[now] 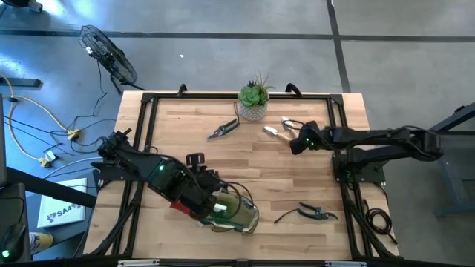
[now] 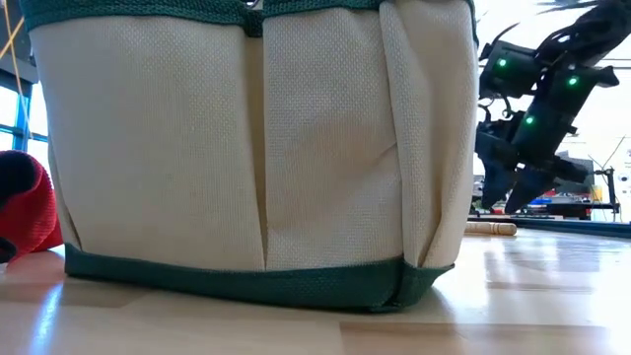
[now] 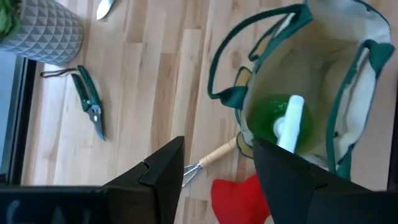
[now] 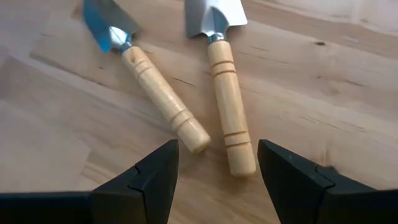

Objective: Pick & Place Garden tools in Gardening bag
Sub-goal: Put the right brown trowel into the gardening bag

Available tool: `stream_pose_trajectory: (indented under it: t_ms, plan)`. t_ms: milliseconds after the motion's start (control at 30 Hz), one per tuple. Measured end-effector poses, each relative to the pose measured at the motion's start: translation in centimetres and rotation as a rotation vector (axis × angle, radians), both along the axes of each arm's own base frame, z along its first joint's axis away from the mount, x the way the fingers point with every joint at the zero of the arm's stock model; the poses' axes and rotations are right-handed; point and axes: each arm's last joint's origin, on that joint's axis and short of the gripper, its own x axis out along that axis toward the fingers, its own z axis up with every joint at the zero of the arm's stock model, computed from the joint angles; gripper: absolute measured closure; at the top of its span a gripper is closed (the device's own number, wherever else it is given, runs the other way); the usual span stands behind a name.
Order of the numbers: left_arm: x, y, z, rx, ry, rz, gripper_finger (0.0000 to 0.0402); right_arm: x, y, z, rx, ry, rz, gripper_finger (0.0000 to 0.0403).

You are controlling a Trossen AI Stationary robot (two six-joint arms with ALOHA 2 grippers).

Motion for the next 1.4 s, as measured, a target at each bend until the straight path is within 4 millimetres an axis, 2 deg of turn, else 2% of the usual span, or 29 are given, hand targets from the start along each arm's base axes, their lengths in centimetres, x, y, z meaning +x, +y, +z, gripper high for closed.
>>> stream_pose_trajectory:
  t_ms: [367, 600, 833, 967, 1167, 1400]
  plan:
    - [0.1, 0.2, 0.1, 0.030, -0.025, 0.029, 0.0220, -0.3, -1.6, -0.9, -0.019, 0.090, -0.026, 0.0192]
    - [0.1, 0.3, 0.1, 0.076, -0.048, 0.037, 0.0220, 0.7, -1.9, -1.9, 0.009, 0.068, 0.000, 0.0192]
    - [0.1, 0.3, 0.1, 0.103, -0.037, -0.004, 0.0220, 1.1, -2.5, -3.0, -0.038, 0.136, 0.000, 0.0194]
    - [0.2, 0.3, -0.4, 0.121, -0.019, -0.006, 0.0220, 1.1, -2.8, -3.6, -0.023, 0.170, -0.016, 0.0231]
    - [0.4, 0.2, -2.1, 0.148, 0.042, -0.013, 0.0220, 1.2, -2.7, -3.8, -0.028, 0.204, 0.033, 0.0355]
    - [0.4, 0.0, -4.8, 0.130, 0.154, 0.004, 0.0220, 1.0, -2.5, -3.7, -0.039, 0.229, 0.066, 0.0354]
